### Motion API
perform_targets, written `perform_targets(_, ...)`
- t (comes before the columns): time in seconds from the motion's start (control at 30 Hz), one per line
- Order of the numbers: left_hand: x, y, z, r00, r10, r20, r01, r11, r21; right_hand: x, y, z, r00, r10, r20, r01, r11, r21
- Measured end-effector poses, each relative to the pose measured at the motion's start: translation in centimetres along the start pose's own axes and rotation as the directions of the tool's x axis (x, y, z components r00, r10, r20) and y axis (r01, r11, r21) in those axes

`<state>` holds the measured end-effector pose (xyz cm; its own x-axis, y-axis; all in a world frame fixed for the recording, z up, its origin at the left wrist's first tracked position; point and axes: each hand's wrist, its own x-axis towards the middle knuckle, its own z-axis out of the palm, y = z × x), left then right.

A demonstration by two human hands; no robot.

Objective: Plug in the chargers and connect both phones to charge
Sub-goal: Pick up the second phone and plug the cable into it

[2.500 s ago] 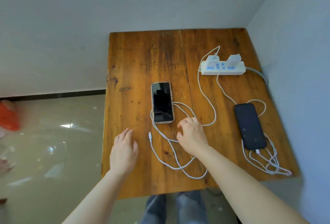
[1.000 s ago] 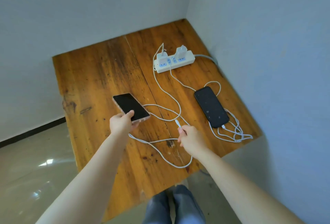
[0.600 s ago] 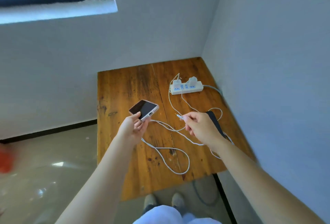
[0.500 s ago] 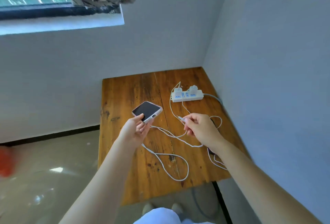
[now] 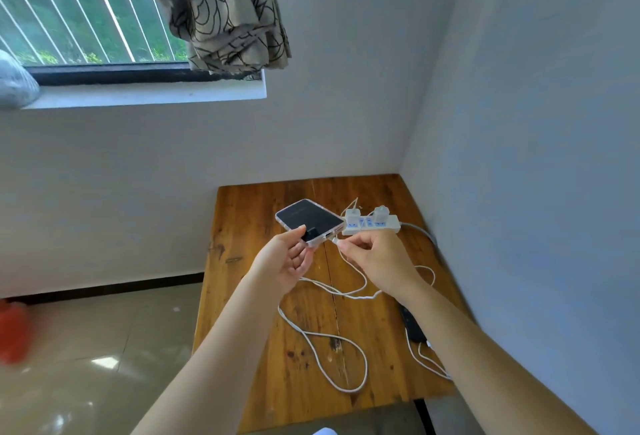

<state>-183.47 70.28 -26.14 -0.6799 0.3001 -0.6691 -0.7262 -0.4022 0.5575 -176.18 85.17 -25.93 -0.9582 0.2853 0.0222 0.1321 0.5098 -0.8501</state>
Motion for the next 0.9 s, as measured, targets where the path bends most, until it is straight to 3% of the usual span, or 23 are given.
perform_targets(0.47,0.6,-0.4,0.1,0.998,0.041,-0.040,-0.034,0.987,0.155,-0.4,-0.6,1.4,0.990,0.022,-0.138,-0.044,0.987,-0.154)
perform_targets(0.9,1.6,-0.6,-0.7,1.000,-0.005,-0.025,0.010,0.976,0.219,-0.5,-0.5,2.3,0.988,0.088,-0.130,-0.110,0.979,-0.169)
